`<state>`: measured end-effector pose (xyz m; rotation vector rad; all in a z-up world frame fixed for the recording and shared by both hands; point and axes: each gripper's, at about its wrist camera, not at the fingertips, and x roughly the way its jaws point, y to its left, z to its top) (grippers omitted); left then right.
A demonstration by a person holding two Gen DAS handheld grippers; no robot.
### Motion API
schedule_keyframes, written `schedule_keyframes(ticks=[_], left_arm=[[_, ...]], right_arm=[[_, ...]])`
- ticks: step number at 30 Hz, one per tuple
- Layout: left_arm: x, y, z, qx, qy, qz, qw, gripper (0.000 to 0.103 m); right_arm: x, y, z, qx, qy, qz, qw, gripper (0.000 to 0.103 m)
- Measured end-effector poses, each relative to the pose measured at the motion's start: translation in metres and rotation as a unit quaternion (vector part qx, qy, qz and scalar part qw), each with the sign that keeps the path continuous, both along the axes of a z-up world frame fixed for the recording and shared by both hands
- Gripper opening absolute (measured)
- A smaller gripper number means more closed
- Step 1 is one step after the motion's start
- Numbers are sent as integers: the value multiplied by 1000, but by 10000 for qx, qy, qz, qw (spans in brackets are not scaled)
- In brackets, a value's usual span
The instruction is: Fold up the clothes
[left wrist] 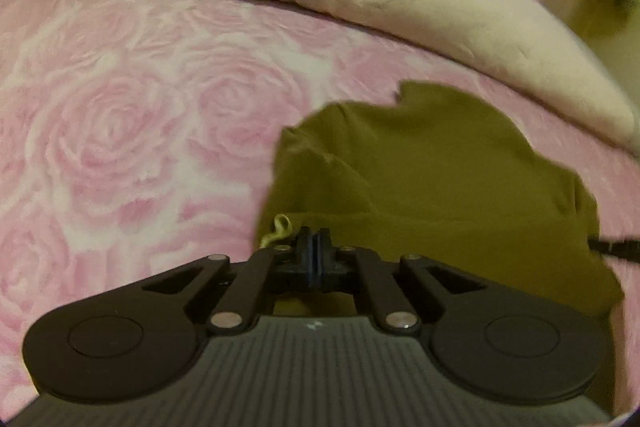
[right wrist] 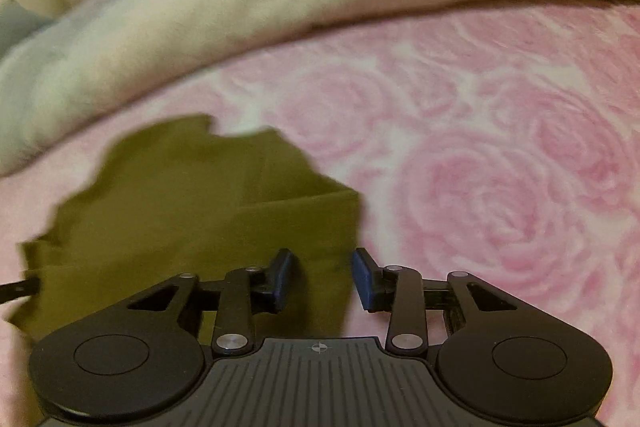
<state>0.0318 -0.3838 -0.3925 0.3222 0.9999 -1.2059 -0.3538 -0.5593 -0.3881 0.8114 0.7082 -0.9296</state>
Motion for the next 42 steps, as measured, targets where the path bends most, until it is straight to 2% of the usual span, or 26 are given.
schedule_keyframes(ticks=[4,6,8,12,13,18,21,23,28,31,34,36,39,42], left_arm=[[3,12,19,-408,215,108,9989,2],[5,19,29,-620,319,151,9974,2],[6,19,23,-557,372,144,9977,2],[14,3,-4,-141,235,157,9995,2],[18,-1,-10,-145,230,174,9995,2],[17,1,18,-542,148,275,9980,3],[10,16,30,-718,283,228,9968,3],[4,24,31,-709,327,107,9969,3],[0,24,-2,-126,261,65,9996,3],[2,33,8,-314,350,305,9984,2],[-4,48,18,-445,343,235,9981,3],[-10,55,14,-248,339,99,9991,3],[-9,56,4,17,357,5,9994,2],[-3,53,9,150,365,-80,9992,2]], right_arm=[[-13,-5,7,-62,-126,-350,9993,37],[-16,-1,18,-232,-212,-275,9991,37],[-13,6,26,-269,-343,-90,9990,37],[13,12,13,-234,-16,496,9985,37],[13,13,14,-257,-8,508,9984,37],[11,18,23,-374,35,570,9977,37],[11,22,28,-445,61,608,9971,37],[10,24,31,-491,78,633,9968,37],[10,37,31,-522,196,726,9958,37],[10,45,31,-540,267,782,9951,37],[10,53,31,-558,336,839,9943,37],[9,65,30,-482,358,972,9935,37],[11,73,8,-146,796,1090,9907,37],[12,65,15,-35,800,1159,9900,37]])
